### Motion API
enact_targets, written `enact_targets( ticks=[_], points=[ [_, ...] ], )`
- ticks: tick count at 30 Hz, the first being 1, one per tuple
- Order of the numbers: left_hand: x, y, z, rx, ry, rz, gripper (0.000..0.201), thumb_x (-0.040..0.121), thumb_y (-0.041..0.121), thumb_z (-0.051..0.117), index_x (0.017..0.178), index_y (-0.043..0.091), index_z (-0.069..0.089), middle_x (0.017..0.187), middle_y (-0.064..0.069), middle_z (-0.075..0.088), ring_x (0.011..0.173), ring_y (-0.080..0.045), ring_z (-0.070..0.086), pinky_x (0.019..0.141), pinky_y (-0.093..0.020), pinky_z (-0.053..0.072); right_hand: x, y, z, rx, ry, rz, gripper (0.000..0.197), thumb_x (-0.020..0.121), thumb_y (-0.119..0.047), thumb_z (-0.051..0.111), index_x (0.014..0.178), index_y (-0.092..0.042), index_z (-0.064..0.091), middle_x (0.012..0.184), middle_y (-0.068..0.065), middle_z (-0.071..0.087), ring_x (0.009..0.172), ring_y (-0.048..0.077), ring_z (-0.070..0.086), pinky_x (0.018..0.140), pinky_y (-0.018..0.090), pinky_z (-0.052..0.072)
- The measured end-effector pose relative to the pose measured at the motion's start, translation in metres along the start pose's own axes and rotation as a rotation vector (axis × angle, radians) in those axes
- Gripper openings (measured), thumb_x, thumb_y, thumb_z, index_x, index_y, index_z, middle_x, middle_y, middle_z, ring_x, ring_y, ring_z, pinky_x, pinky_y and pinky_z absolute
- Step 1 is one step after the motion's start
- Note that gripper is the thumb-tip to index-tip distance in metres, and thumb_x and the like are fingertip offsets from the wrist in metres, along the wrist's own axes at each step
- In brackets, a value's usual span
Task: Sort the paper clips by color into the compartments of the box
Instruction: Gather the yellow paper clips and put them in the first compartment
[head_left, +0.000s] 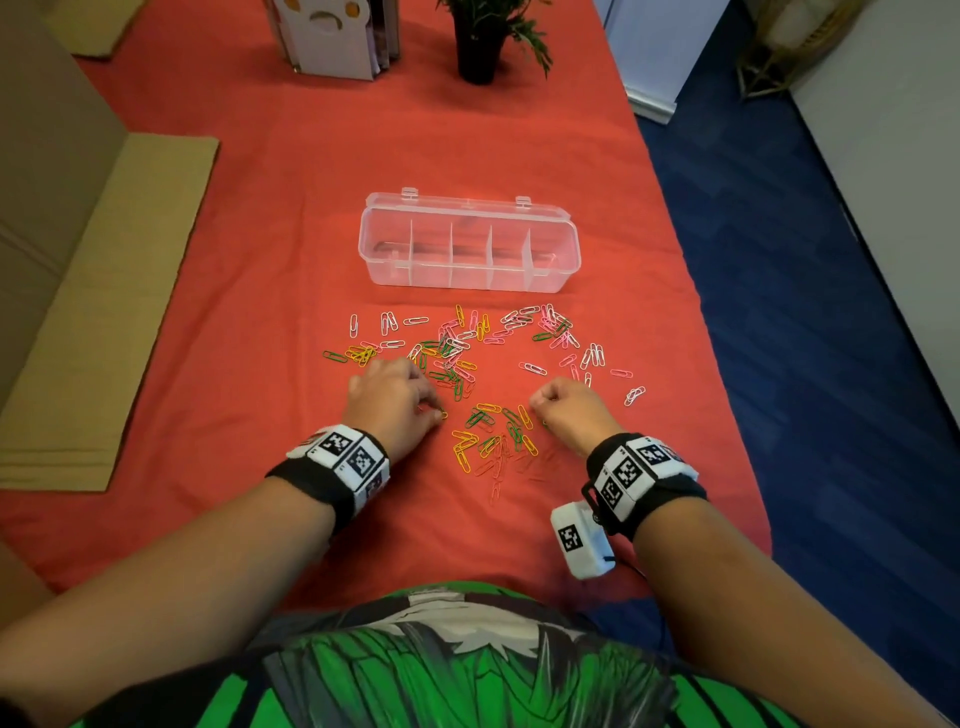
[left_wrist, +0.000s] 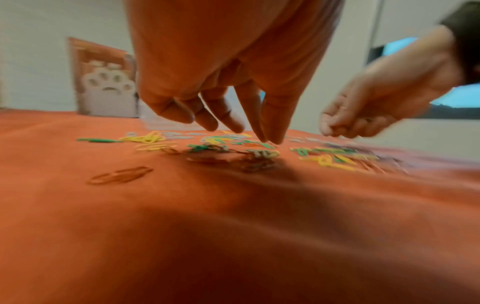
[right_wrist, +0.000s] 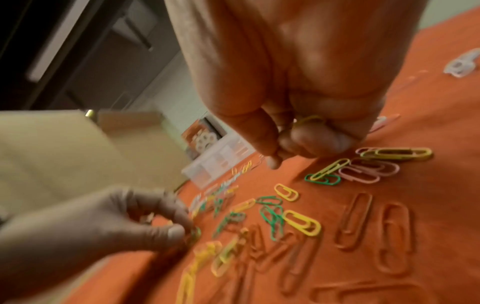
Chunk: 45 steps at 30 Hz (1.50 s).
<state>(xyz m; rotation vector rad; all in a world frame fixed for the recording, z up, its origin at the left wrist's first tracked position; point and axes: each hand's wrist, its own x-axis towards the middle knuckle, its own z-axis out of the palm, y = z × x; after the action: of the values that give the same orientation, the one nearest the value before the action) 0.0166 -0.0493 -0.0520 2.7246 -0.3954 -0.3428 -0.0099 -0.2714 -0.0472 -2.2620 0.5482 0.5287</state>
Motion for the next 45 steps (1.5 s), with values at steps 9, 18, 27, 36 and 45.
enact_targets(
  ticks=[9, 18, 27, 36, 45],
  points=[
    [0.000, 0.003, 0.013, 0.408, 0.098, 0.252, 0.013, 0.068, 0.031, 0.072, 0.066, 0.019, 0.068, 0.079, 0.009, 0.062, 0.082, -0.022, 0.058, 0.065, -0.035, 0.042, -0.004, -0.004, 0.028, -0.588, 0.070, -0.210, 0.035, 0.081, -0.006, 0.053, 0.115, 0.002, 0.050, 0.118, 0.018, 0.045, 0.108, 0.033, 0.053, 0.096, 0.038, 0.046],
    [0.008, -0.008, 0.000, -0.354, 0.018, -0.132, 0.010, 0.088, 0.021, 0.054, 0.083, 0.014, 0.060, 0.090, -0.007, 0.062, 0.088, -0.024, 0.056, 0.079, -0.034, 0.042, 0.000, -0.006, 0.009, -0.044, 0.000, -0.082, 0.028, 0.085, -0.003, 0.049, 0.066, -0.024, 0.042, 0.080, 0.001, 0.054, 0.074, 0.018, 0.050, 0.064, 0.024, 0.036],
    [0.009, 0.010, -0.024, -1.485, -0.287, -0.612, 0.023, 0.095, 0.013, 0.038, 0.081, 0.014, 0.056, 0.069, -0.002, 0.055, 0.046, -0.006, 0.061, 0.050, -0.021, 0.055, -0.016, 0.001, -0.013, 0.952, -0.207, 0.156, 0.022, 0.092, -0.003, 0.040, 0.077, -0.012, 0.053, 0.065, 0.001, 0.042, 0.054, 0.013, 0.044, 0.042, 0.019, 0.038],
    [0.001, 0.022, 0.005, -0.613, -0.232, -0.036, 0.012, 0.081, 0.016, 0.066, 0.070, 0.017, 0.064, 0.066, 0.007, 0.055, 0.054, 0.004, 0.050, 0.061, -0.021, 0.042, -0.028, 0.015, 0.019, -0.558, 0.009, -0.236, 0.018, 0.084, -0.018, 0.055, 0.098, -0.006, 0.056, 0.107, 0.015, 0.056, 0.103, 0.031, 0.055, 0.088, 0.033, 0.046],
    [-0.011, 0.018, 0.020, 0.052, -0.332, 0.360, 0.025, 0.086, 0.031, 0.058, 0.101, 0.012, 0.064, 0.103, -0.010, 0.054, 0.097, -0.026, 0.056, 0.084, -0.032, 0.042, -0.012, 0.010, 0.024, -0.582, -0.001, -0.265, 0.027, 0.082, -0.007, 0.046, 0.108, -0.001, 0.050, 0.111, 0.018, 0.053, 0.108, 0.034, 0.052, 0.093, 0.039, 0.044]
  ],
)
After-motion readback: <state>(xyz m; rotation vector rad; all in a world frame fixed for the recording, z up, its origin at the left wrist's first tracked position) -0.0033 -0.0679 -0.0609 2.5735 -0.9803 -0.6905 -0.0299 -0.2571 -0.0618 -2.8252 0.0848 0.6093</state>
